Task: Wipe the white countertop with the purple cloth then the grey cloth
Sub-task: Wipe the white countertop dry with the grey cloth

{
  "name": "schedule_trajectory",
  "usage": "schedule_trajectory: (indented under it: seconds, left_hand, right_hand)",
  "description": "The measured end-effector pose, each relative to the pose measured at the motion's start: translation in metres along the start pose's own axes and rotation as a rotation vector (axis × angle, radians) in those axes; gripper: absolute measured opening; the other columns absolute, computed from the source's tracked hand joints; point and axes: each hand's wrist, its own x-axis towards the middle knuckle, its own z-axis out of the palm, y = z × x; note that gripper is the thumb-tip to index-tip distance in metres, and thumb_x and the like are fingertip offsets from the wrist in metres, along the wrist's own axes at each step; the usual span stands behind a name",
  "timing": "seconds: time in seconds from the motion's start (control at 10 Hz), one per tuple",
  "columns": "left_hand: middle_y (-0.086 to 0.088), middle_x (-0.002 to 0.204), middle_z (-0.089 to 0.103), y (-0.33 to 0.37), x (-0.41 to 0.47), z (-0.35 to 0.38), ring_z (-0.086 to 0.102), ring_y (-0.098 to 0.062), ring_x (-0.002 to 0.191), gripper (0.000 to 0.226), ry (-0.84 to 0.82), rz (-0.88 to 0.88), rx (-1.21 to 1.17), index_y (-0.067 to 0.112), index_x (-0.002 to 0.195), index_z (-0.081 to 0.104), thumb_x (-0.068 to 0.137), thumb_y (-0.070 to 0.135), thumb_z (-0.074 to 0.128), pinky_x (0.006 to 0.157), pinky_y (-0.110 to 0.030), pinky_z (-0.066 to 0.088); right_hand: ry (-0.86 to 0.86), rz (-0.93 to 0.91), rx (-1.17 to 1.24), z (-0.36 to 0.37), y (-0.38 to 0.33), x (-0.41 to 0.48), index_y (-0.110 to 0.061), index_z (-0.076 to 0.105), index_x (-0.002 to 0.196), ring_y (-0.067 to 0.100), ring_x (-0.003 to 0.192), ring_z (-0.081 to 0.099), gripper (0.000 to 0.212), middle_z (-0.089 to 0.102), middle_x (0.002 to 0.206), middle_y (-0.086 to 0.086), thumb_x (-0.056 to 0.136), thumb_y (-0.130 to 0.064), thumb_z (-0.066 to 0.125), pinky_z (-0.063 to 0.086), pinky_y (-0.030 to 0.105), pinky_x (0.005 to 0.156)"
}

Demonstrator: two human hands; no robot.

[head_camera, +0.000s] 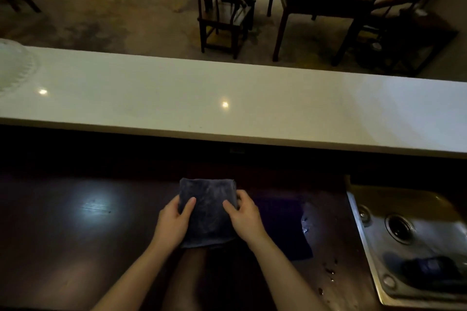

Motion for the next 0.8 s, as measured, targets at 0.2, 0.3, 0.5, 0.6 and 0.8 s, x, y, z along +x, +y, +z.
schedule_trajectory:
  seconds: [0.2, 0.3, 0.5, 0.6, 0.8]
  left_hand:
    - [-0.006, 0.095, 0.074, -0.034, 0.0, 0.005, 0.07, -0.026, 0.09, 0.024, 0.02, -0.082, 0.259, 0.012, 0.105, 0.064, 0.093, 0.032, 0.061, 0.069, -0.033, 0.05]
    - [-0.008, 0.104, 0.074, -0.044, -0.001, 0.009, 0.07, -0.029, 0.093, 0.029, 0.011, -0.095, 0.348, 0.01, 0.112, 0.062, 0.093, 0.033, 0.061, 0.066, -0.031, 0.047]
    - [-0.006, 0.102, 0.072, -0.05, -0.004, 0.014, 0.07, -0.028, 0.092, 0.028, 0.026, -0.113, 0.461, 0.016, 0.111, 0.057, 0.091, 0.034, 0.063, 0.066, -0.033, 0.048]
    - [-0.003, 0.101, 0.069, -0.049, -0.005, 0.015, 0.068, -0.025, 0.092, 0.024, 0.04, -0.099, 0.507, 0.02, 0.105, 0.054, 0.089, 0.034, 0.064, 0.064, -0.029, 0.041]
    - [-0.009, 0.127, 0.057, -0.047, -0.004, 0.012, 0.061, -0.028, 0.111, 0.051, -0.009, -0.095, 0.55, 0.016, 0.13, 0.044, 0.089, 0.038, 0.064, 0.083, -0.038, 0.051]
  right_hand:
    - [0.005, 0.086, -0.243, 0.017, 0.03, 0.001, -0.017, 0.057, 0.115, 0.011, 0.083, 0.066, 0.022, 0.069, 0.097, -0.002, 0.096, -0.024, 0.067, 0.045, 0.012, 0.058]
    - [0.018, 0.104, -0.334, 0.023, 0.041, -0.002, -0.016, 0.057, 0.116, 0.022, 0.094, 0.07, 0.026, 0.072, 0.104, 0.007, 0.095, -0.023, 0.069, 0.044, 0.015, 0.058]
    - [0.057, 0.071, -0.453, 0.032, 0.047, -0.003, -0.018, 0.054, 0.119, 0.023, 0.091, 0.07, 0.029, 0.07, 0.103, 0.007, 0.095, -0.025, 0.069, 0.049, 0.026, 0.067]
    - [0.084, 0.057, -0.504, 0.035, 0.046, -0.003, -0.019, 0.054, 0.118, 0.022, 0.09, 0.071, 0.029, 0.07, 0.102, 0.005, 0.094, -0.026, 0.069, 0.051, 0.025, 0.065]
    - [0.082, 0.034, -0.49, 0.029, 0.049, -0.001, -0.017, 0.055, 0.117, 0.019, 0.099, 0.068, 0.031, 0.067, 0.113, 0.003, 0.093, -0.027, 0.071, 0.041, 0.013, 0.065]
